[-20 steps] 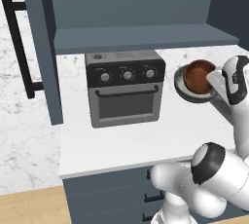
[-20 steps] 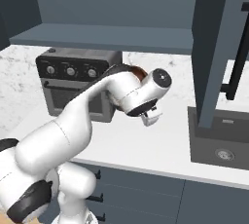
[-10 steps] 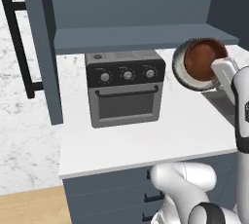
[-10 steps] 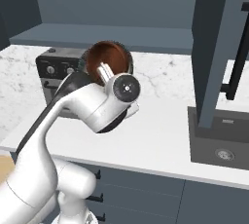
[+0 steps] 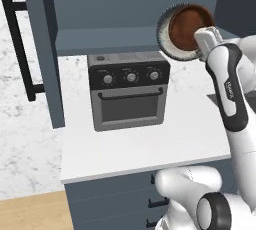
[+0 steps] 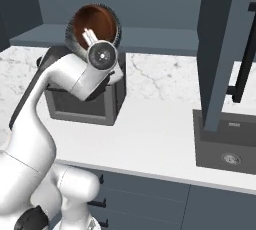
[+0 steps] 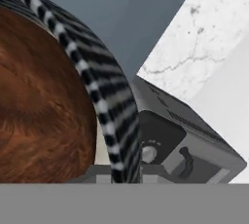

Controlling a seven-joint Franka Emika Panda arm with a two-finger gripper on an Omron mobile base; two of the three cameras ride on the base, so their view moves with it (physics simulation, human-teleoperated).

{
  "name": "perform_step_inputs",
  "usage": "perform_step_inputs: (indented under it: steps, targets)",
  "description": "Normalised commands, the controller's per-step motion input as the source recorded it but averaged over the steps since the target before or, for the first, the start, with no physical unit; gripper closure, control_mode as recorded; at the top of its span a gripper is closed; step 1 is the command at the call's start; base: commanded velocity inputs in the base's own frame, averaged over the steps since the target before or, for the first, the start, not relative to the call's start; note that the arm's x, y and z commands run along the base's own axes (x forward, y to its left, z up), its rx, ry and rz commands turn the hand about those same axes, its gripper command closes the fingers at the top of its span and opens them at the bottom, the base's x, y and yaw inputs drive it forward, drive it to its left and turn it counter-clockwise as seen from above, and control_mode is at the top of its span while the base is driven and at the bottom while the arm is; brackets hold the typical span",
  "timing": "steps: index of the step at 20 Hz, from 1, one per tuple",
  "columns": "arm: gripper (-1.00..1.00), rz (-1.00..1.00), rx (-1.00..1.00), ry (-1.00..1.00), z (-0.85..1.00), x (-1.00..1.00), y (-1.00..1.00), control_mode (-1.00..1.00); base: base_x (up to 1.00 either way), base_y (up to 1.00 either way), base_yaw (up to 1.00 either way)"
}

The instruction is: Pick up the bowls on the counter and stack them on top of one another in the open cabinet. Place the smaller bowl on top of the larger bowl.

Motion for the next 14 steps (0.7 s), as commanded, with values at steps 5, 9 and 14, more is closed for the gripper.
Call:
perform_step_inputs:
  steps: [5, 9, 14]
  targets:
    - [1.00, -0.01, 0.00, 0.33, 0.68, 1.00, 0.50, -1.00, 0.00, 0.00, 0.00]
    - [1.00, -0.07, 0.00, 0.18, 0.06, 1.00, 0.21, -1.00, 0.00, 0.00, 0.00]
    - [-1.00, -0.12, 0.00, 0.06, 0.00, 1.00, 0.09, -1.00, 0.00, 0.00, 0.00]
